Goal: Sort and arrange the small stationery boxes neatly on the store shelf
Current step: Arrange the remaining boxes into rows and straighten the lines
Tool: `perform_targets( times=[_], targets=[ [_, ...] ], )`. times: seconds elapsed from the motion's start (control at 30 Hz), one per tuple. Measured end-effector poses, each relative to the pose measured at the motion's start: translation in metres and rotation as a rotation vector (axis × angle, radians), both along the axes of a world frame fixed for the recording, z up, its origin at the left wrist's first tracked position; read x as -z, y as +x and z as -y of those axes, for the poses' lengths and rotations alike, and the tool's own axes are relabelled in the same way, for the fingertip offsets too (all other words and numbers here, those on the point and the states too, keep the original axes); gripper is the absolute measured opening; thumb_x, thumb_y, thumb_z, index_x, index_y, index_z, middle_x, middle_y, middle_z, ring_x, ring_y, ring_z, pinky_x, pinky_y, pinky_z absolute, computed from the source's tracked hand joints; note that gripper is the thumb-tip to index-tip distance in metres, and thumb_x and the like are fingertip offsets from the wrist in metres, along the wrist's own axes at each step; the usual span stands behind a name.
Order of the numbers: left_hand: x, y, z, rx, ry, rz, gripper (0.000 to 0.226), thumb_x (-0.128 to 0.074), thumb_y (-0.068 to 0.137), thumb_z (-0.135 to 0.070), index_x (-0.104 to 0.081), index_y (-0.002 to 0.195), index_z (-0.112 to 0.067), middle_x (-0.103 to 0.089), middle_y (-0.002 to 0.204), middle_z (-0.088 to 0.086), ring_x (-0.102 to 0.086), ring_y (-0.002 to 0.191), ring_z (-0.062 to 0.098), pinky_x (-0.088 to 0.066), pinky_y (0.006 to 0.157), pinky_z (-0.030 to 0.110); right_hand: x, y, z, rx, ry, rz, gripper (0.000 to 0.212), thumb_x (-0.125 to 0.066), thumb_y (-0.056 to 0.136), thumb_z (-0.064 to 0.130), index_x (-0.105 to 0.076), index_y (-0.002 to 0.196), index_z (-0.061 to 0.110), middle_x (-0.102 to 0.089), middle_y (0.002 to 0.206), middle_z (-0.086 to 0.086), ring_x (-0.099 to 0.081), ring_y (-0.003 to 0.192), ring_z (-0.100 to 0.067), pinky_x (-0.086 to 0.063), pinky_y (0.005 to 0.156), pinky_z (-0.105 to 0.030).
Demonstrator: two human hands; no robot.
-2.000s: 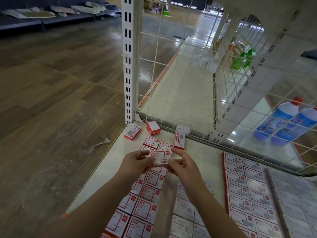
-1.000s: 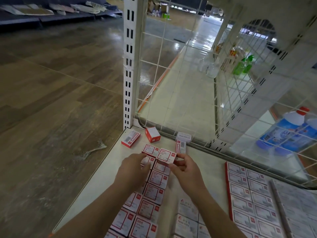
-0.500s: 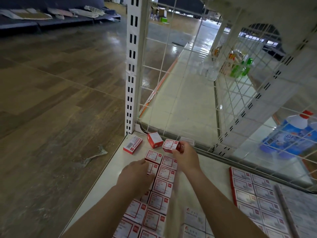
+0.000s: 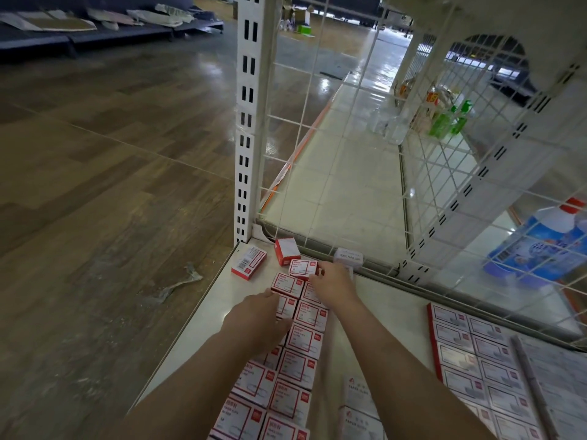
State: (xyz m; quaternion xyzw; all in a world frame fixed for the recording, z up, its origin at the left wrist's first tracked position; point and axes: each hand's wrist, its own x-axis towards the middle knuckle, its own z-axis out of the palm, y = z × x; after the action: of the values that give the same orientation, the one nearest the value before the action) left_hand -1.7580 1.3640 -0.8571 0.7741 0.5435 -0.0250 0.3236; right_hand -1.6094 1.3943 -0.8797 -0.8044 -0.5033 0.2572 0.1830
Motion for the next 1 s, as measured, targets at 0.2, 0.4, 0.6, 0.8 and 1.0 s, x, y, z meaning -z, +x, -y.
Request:
perform_targets(
  times=[0.2,0.4,0.6,0.8,1.0],
  targets=[
    [0.002,-0.001,-0.001,0.01,-0.006,0.003,0.055,-0.046,0.094,-0.042,-0.032,0.143,-0.023,-0.036,0.148,-0.003,-0.048,0.124,0.016,-0.046,0.093,0.029,0.006,-0.01,-0.001,-0.017,-0.024,-0.063,0.013,-0.048,0.092,0.014,-0.061,0.095,0.011,-0.066,0.095,-0.005,-0.063,0.083,-0.017,-0.047,0.059,-0.02],
    [0.005,-0.001,-0.001,-0.006,-0.006,0.038,0.056,-0.049,0.093,-0.041,-0.033,0.143,-0.022,-0.036,0.148,-0.003,-0.043,0.128,0.015,-0.043,0.098,0.03,0.002,-0.008,0.003,-0.078,-0.02,-0.091,0.014,-0.05,0.092,0.018,-0.061,0.099,0.013,-0.066,0.098,-0.006,-0.064,0.088,-0.018,-0.05,0.069,-0.025],
    [0.007,-0.005,-0.004,-0.031,0.03,0.047,0.061,-0.048,0.093,-0.039,-0.024,0.147,-0.023,-0.023,0.154,-0.002,-0.024,0.14,0.017,-0.03,0.109,0.036,0.008,-0.01,0.003,-0.053,-0.007,-0.038,0.015,-0.053,0.091,0.019,-0.058,0.104,0.017,-0.065,0.103,-0.003,-0.064,0.092,-0.018,-0.054,0.081,-0.033],
    [0.011,-0.001,-0.008,-0.025,0.0,0.06,0.061,-0.05,0.093,-0.038,-0.025,0.146,-0.021,-0.027,0.152,-0.002,-0.028,0.138,0.017,-0.032,0.108,0.036,0.012,-0.011,0.009,-0.036,0.035,-0.031,0.019,-0.055,0.091,0.021,-0.064,0.107,0.016,-0.066,0.106,-0.002,-0.062,0.096,-0.018,-0.052,0.083,-0.034],
    [0.013,0.0,-0.011,-0.014,-0.03,0.031,0.065,-0.05,0.092,-0.04,-0.023,0.147,-0.021,-0.025,0.153,-0.002,-0.027,0.138,0.019,-0.034,0.107,0.037,0.013,-0.008,0.012,-0.058,0.031,-0.1,0.021,-0.054,0.091,0.021,-0.062,0.11,0.024,-0.067,0.105,0.003,-0.064,0.093,-0.014,-0.053,0.083,-0.036]
  ],
)
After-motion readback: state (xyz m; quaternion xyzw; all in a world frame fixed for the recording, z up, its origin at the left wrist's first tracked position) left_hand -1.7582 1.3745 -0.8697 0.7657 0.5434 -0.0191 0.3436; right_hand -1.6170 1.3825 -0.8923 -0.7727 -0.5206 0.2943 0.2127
